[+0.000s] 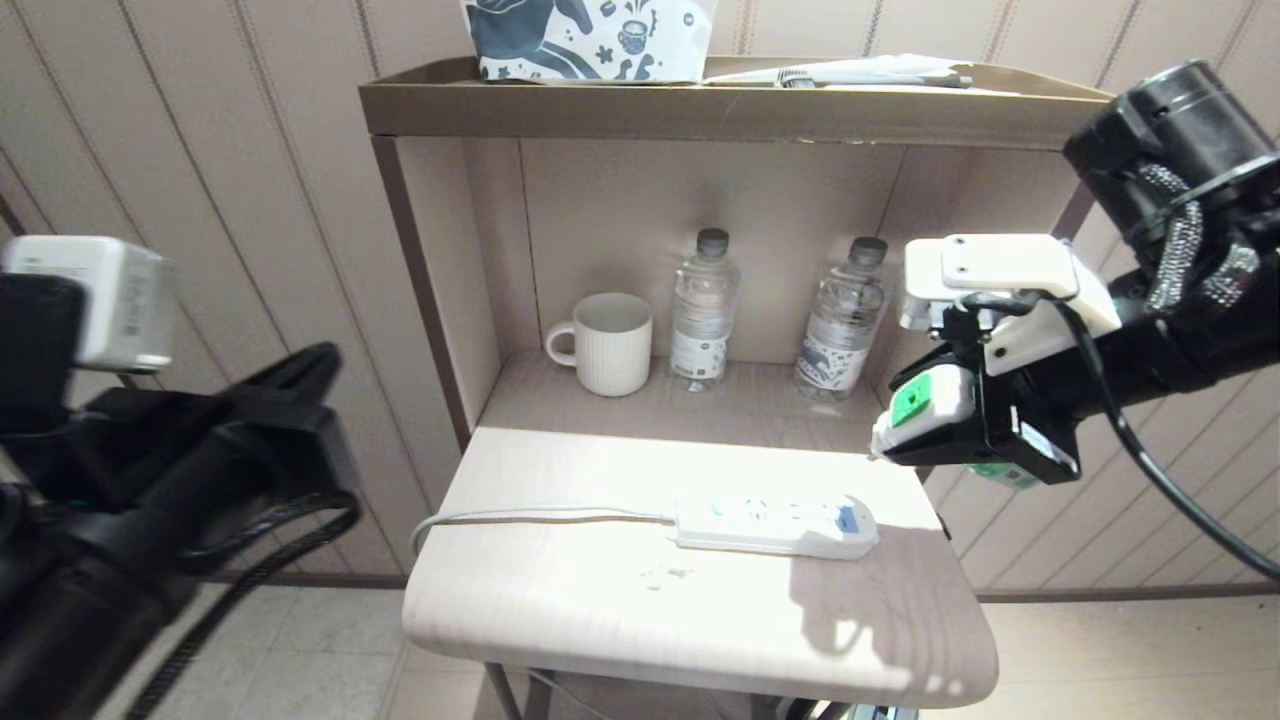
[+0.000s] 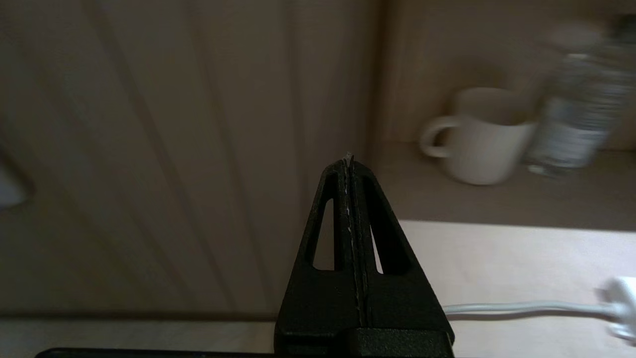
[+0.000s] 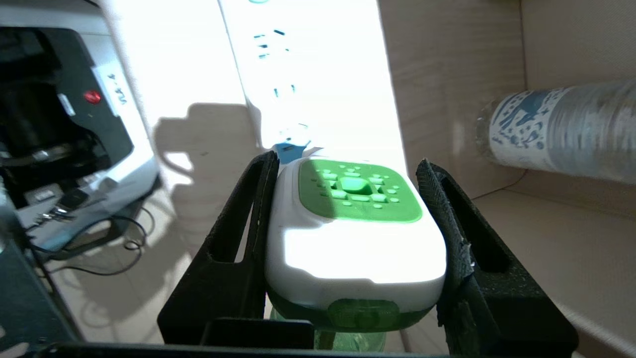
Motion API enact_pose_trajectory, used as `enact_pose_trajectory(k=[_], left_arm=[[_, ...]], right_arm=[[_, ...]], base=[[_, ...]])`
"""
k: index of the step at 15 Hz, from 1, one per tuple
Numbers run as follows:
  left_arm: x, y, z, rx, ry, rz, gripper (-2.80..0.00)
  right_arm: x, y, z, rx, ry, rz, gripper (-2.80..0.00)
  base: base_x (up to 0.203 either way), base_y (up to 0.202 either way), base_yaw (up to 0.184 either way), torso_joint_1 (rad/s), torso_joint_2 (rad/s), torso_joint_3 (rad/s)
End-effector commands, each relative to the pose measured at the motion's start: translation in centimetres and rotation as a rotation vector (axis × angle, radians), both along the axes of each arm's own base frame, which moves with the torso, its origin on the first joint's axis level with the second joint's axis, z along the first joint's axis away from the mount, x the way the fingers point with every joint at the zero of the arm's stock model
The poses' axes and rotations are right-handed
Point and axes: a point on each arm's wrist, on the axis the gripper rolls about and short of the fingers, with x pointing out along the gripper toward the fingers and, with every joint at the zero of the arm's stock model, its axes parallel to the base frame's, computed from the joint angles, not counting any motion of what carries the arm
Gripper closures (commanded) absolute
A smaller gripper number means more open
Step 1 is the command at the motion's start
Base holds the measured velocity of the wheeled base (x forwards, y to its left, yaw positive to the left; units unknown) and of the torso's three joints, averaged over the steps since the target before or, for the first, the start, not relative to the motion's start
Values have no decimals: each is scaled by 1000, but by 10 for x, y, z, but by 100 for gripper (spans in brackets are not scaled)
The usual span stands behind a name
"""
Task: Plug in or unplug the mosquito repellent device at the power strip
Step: Place the mosquito repellent liquid on the table
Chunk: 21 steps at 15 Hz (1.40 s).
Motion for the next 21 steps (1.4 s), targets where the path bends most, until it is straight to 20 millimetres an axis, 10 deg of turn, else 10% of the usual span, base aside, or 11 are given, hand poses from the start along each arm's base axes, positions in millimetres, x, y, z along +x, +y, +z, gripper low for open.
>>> enact_pose_trajectory(k=[1, 4, 8, 15, 18, 21], left_arm=[[-42, 63, 14, -48, -46, 141, 0], [-96, 115, -1, -34, 39, 412, 0], [-163, 136, -22, -124, 113, 565, 0], [-175, 124, -99, -45, 139, 545, 0], [-162, 121, -143, 129, 103, 385, 0], [-159, 118, -147, -36, 65, 247, 0]], right_arm=[[-13, -9, 3, 24, -3, -4, 0], [-15, -15, 6, 124, 32, 0, 0], [-17, -31, 2, 281, 137, -84, 0], [-7, -31, 2, 755, 188, -416, 0], [-8, -30, -16, 792, -24, -584, 0], [-8, -13, -22, 767, -270, -780, 0]], base=[[0, 0, 0, 0, 0, 0], [0, 0, 0, 0, 0, 0], [0, 0, 0, 0, 0, 0], [0, 0, 0, 0, 0, 0], [0, 0, 0, 0, 0, 0], [0, 0, 0, 0, 0, 0]])
